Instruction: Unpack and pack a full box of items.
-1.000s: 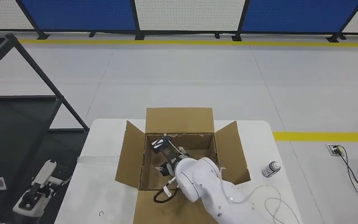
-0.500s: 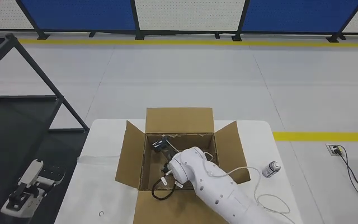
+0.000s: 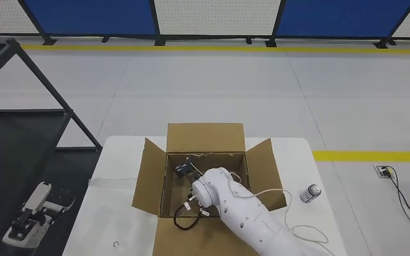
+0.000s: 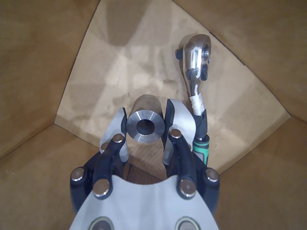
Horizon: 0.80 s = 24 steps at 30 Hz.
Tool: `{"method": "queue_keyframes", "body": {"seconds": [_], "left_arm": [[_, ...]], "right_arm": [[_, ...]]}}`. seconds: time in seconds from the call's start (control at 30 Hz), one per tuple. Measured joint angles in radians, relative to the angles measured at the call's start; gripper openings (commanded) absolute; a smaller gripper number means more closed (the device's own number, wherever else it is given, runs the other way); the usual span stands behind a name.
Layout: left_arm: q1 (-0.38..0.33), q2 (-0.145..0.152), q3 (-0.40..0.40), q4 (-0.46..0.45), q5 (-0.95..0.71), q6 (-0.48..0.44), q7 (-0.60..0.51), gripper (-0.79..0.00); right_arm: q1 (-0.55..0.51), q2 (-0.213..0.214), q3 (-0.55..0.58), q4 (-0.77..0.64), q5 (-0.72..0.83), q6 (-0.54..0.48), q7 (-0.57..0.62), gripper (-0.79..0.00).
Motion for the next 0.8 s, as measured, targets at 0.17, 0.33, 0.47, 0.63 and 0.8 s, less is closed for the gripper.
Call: {"method": "queue_keyframes", "body": {"seconds": [0.17, 0.33, 0.47, 0.63, 0.8], "left_arm": [[-0.001, 0.001, 0.003, 0.001, 0.002, -0.004, -0.001, 0.0], [-0.002, 0.002, 0.009, 0.001, 0.003, -0.005, -0.001, 0.0], [-0.006, 0.003, 0.021, 0.001, 0.008, -0.003, -0.002, 0.0], [-0.012, 0.005, 0.042, 0.002, 0.02, 0.0, -0.008, 0.0], [-0.021, 0.007, 0.065, -0.003, 0.036, 0.003, -0.015, 0.0]], "right_arm": [[0.008, -0.01, 0.005, 0.021, 0.0, -0.008, -0.006, -0.785], [0.012, -0.007, 0.025, -0.023, -0.027, 0.013, -0.004, -0.785], [-0.009, 0.015, 0.06, -0.124, -0.082, 0.049, 0.017, -0.785], [-0.11, 0.073, 0.153, -0.398, -0.203, 0.086, 0.062, -0.785], [-0.303, 0.139, 0.276, -0.788, -0.361, 0.061, 0.135, -0.785]]}}
